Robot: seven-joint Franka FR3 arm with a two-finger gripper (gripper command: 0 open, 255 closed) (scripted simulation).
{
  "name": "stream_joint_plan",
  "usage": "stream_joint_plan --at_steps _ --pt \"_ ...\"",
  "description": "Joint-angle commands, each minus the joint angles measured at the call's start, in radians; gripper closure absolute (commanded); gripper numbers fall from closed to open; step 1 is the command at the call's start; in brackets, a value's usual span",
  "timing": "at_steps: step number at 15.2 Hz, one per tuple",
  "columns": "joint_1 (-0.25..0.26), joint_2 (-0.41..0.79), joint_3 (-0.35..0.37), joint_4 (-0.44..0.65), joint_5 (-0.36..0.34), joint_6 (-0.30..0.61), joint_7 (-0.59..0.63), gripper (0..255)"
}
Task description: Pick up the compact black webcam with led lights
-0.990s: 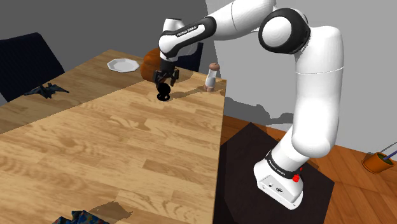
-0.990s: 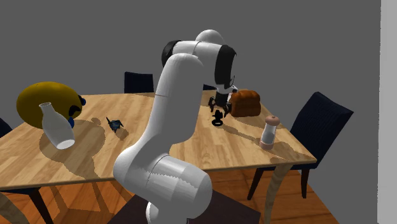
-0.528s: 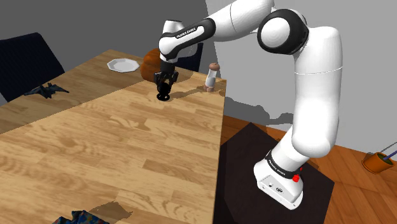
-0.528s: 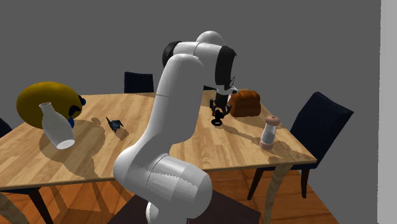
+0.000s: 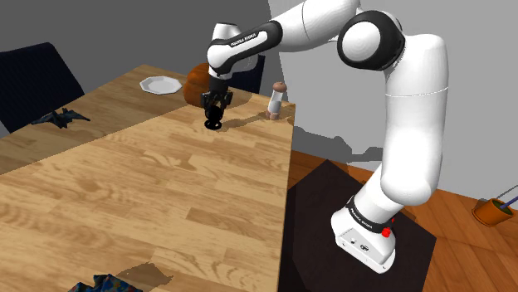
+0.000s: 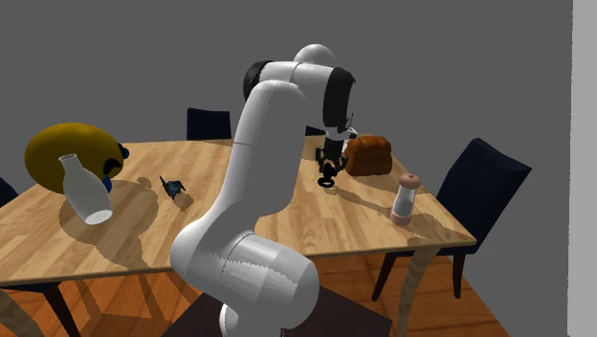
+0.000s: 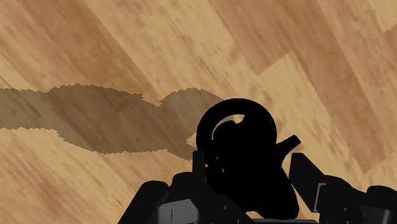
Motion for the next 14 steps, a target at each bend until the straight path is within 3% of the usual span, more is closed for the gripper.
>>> stream_joint_plan --at_steps 1,14 --pt "-0.001 -0.013 0.0 0.005 0.0 -0.019 0.001 255" --pt "-0.002 -0.079 0.001 0.059 -0.001 -0.138 0.012 255"
